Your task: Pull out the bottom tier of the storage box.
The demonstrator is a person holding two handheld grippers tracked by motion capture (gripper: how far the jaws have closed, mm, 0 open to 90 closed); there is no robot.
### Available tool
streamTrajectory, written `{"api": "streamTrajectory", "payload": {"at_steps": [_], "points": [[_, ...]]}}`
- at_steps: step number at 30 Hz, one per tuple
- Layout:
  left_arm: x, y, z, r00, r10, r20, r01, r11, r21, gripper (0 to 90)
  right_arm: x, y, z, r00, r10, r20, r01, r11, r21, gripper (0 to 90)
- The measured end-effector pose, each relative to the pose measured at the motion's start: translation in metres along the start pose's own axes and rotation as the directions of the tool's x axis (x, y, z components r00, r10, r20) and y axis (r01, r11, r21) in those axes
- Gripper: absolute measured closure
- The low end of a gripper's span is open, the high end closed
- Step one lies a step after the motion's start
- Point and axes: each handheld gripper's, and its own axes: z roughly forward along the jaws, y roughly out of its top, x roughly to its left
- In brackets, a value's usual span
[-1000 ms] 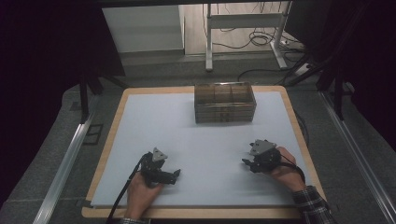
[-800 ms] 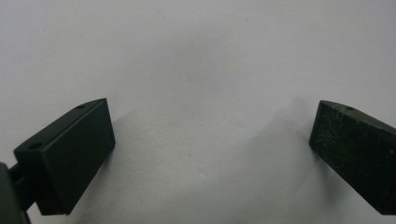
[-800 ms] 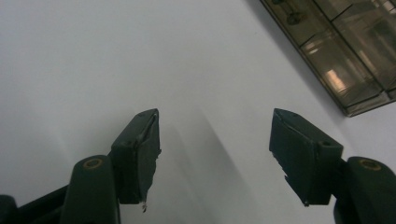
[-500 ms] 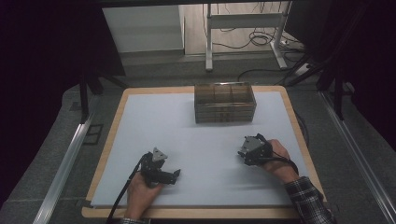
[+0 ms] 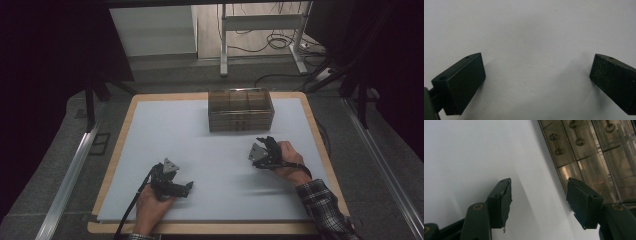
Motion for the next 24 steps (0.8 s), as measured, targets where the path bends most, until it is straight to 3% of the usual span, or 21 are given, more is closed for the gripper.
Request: {"api": "streamTrajectory", "payload": {"at_steps": [1, 6, 9, 14, 16, 17, 18, 23, 24], "points": [[0.0, 0.0, 0.0, 1.0, 0.0, 0.0, 0.0, 1.0, 0.0, 0.0, 0.0, 0.002, 0.003, 0.9993, -0.031, 0.021, 0.031, 0.9995, 0.005, 38.7], [0.0, 0.0, 0.0, 1.0, 0.001, 0.0, -0.001, 1.0, 0.0, 0.0, 0.0, 0.006, 0.009, 0.9972, -0.057, 0.047, 0.057, 0.9983, 0.014, 40.7], [0.0, 0.0, 0.0, 1.0, 0.001, 0.0, -0.001, 1.0, 0.0, 0.0, -0.002, 0.009, 0.015, 0.9915, -0.106, 0.076, 0.104, 0.9942, 0.028, 42.6], [0.0, 0.0, 0.0, 1.0, 0.004, 0.001, -0.004, 1.0, 0.002, 0.0, -0.002, 0.013, 0.021, 0.9844, -0.145, 0.1, 0.141, 0.989, 0.046, 44.9], [0.0, 0.0, 0.0, 1.0, 0.004, 0.001, -0.004, 1.0, 0.002, 0.0, -0.001, 0.015, 0.026, 0.9766, -0.178, 0.121, 0.172, 0.9834, 0.057, 46.3], [0.0, 0.0, 0.0, 1.0, 0.004, 0.001, -0.004, 1.0, 0.002, 0.0, -0.001, 0.015, 0.026, 0.9766, -0.178, 0.121, 0.172, 0.9834, 0.057, 46.3], [0.0, 0.0, 0.0, 1.0, 0.004, 0.001, -0.004, 1.0, 0.002, 0.0, 0.0, 0.016, 0.03, 0.9673, -0.208, 0.145, 0.2, 0.9775, 0.067, 47.9], [0.0, 0.0, 0.0, 1.0, 0.004, 0.001, -0.004, 1.0, 0.002, 0.0, 0.003, 0.019, 0.038, 0.9444, -0.269, 0.189, 0.256, 0.9624, 0.09, 51.8], [0.0, 0.0, 0.0, 1.0, 0.004, 0.001, -0.004, 1.0, 0.002, 0.0, 0.003, 0.019, 0.038, 0.9444, -0.269, 0.189, 0.256, 0.9624, 0.09, 51.8]]}}
